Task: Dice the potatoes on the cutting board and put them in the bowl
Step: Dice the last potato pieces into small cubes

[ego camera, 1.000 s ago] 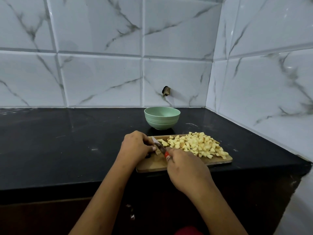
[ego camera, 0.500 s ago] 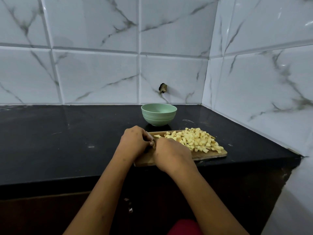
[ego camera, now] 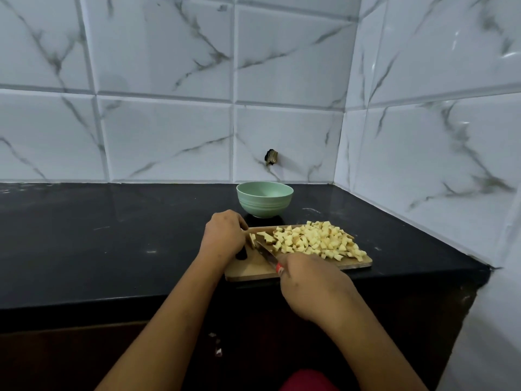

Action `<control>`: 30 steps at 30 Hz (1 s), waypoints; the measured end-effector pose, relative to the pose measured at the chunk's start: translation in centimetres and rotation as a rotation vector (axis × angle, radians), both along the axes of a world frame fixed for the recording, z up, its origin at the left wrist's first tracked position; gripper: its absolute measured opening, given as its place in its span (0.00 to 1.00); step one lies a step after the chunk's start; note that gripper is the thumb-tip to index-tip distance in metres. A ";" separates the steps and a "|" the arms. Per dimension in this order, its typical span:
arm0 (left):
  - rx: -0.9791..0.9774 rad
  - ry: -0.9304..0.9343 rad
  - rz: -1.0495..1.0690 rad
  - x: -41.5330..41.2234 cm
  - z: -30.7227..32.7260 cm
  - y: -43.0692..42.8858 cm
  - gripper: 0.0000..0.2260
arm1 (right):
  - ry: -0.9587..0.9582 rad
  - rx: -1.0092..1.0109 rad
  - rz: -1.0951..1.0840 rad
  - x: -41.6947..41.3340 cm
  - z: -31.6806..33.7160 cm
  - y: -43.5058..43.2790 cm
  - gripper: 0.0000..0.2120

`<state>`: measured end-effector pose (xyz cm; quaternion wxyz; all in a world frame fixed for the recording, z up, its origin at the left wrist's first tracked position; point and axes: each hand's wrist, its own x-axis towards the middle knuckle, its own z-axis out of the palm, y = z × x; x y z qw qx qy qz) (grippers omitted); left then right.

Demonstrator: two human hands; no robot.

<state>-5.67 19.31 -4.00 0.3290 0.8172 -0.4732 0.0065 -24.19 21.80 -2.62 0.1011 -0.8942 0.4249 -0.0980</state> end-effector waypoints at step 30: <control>0.159 -0.279 -0.318 0.4 -0.6 1.7 0.07 | -0.346 0.148 0.003 -1.6 -2.0 -1.6 0.18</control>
